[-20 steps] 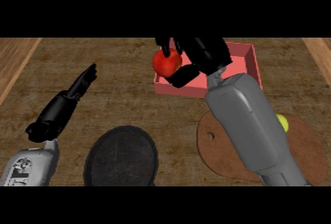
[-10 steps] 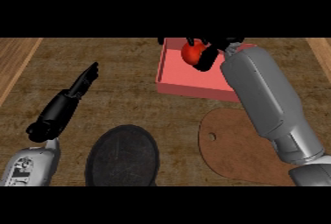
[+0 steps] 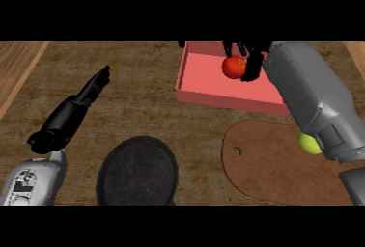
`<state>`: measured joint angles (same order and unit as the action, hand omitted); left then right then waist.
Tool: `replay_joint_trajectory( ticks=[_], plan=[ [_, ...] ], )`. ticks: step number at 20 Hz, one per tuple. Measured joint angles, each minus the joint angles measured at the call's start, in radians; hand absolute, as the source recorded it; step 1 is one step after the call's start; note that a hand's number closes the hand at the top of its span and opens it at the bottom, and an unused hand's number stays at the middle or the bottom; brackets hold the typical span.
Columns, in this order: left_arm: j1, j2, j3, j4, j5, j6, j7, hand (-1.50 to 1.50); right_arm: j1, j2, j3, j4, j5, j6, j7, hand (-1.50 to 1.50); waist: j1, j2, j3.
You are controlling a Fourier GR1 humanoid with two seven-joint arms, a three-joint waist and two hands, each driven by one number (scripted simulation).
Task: Pick the tomato from the cutting board and place it in the cardboard box
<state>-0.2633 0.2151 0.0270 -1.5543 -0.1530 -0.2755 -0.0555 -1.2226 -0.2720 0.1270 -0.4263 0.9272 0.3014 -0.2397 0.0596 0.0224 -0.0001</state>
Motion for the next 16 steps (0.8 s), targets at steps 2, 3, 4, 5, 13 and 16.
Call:
replay_joint_trajectory(
  ticks=[2,3,4,5,13,16],
  plan=[
    [-0.003,-0.005,-0.001,0.009,-0.004,0.004,-0.001,0.00,-0.015,-0.019,0.005,0.045,0.004,0.036,-0.072,-1.50,-0.001,0.001,0.000],
    [-0.007,-0.006,0.000,0.011,-0.005,0.007,-0.002,0.00,-0.018,-0.026,0.003,0.064,0.003,0.042,-0.111,-1.50,-0.001,0.001,0.000],
    [0.001,-0.006,0.000,0.009,-0.005,0.006,-0.009,0.00,-0.017,-0.028,0.001,0.078,0.000,0.049,-0.149,-1.50,-0.002,0.000,0.000],
    [0.000,-0.009,-0.002,0.011,-0.006,0.006,-0.010,0.00,-0.027,-0.035,-0.009,0.091,-0.009,0.057,-0.185,-1.50,-0.001,0.001,0.001],
    [-0.015,-0.011,0.002,0.025,-0.010,0.011,-0.012,0.00,-0.040,-0.011,-0.313,0.147,-0.309,0.081,-0.305,-1.50,-0.005,0.002,0.003],
    [-0.021,-0.010,0.002,0.027,-0.013,0.013,-0.008,0.00,-0.051,-0.018,-0.444,0.196,-0.435,0.111,-0.261,-1.50,-0.005,0.004,0.003]
  ],
)
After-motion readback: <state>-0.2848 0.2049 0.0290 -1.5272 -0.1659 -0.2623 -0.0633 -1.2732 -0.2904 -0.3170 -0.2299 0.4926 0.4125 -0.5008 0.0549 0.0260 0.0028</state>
